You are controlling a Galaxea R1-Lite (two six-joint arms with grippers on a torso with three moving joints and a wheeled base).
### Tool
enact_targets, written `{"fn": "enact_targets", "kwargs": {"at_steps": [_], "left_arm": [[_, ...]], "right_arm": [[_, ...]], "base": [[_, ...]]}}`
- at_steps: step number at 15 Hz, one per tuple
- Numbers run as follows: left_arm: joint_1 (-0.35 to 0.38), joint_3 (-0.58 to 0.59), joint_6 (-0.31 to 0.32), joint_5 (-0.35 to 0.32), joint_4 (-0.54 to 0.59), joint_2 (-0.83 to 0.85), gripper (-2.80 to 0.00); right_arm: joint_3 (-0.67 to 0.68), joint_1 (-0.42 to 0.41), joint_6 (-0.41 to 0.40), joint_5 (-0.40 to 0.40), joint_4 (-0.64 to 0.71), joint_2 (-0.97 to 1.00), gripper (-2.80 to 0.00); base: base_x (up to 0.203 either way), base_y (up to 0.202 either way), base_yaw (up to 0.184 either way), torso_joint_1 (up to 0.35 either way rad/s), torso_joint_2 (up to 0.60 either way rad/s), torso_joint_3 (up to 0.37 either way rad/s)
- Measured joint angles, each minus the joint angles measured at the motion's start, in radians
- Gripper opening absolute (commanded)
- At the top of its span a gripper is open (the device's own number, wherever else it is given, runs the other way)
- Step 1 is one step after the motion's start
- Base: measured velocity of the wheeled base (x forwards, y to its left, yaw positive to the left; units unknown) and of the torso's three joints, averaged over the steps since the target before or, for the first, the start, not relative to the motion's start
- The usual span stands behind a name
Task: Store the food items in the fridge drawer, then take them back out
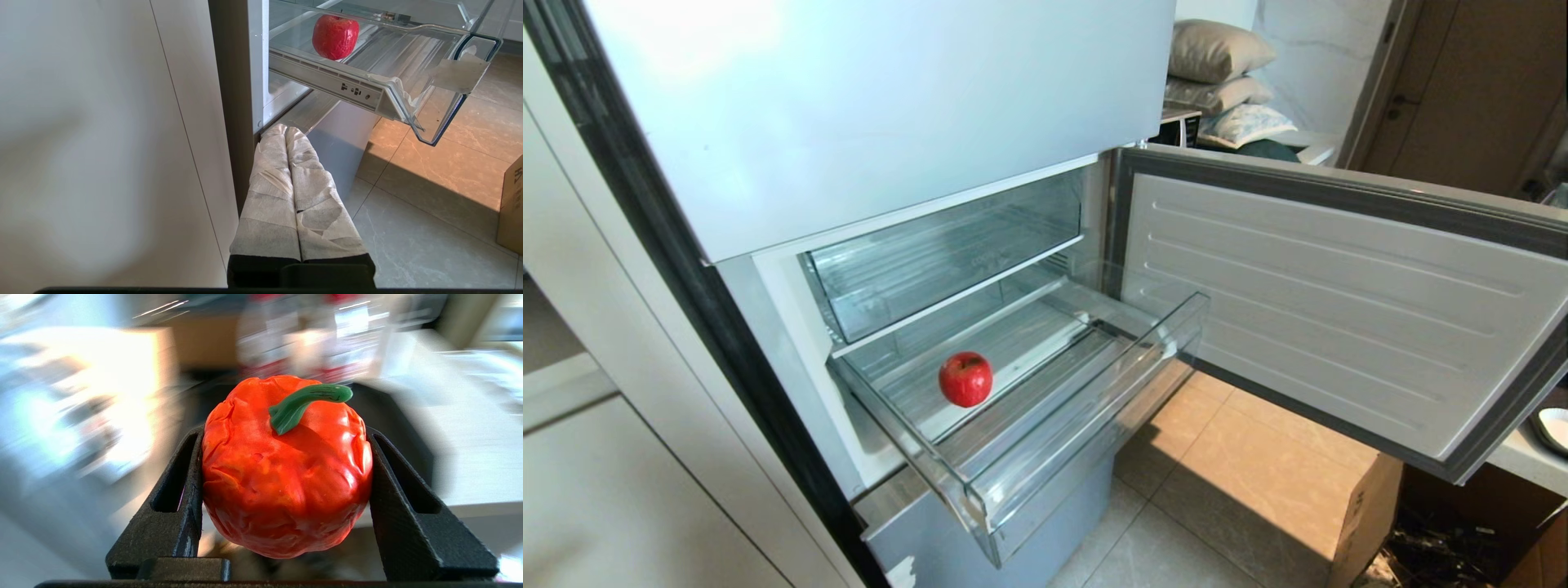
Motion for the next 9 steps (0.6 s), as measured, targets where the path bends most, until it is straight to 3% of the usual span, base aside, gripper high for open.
{"fn": "enact_targets", "kwargs": {"at_steps": [5,7,9], "left_arm": [[0.0,0.0,0.0,0.0,0.0,0.0,-2.8],[0.0,0.0,0.0,0.0,0.0,0.0,-2.8],[0.0,0.0,0.0,0.0,0.0,0.0,-2.8]], "right_arm": [[0.227,0.616,0.037,-0.015,0.322,-0.379,-2.8],[0.299,0.772,0.049,0.002,0.472,-0.548,-2.8],[0.347,0.842,0.046,0.037,0.622,-0.718,-2.8]], "base": [[0.0,0.0,0.0,0.0,0.0,0.0],[0.0,0.0,0.0,0.0,0.0,0.0],[0.0,0.0,0.0,0.0,0.0,0.0]]}}
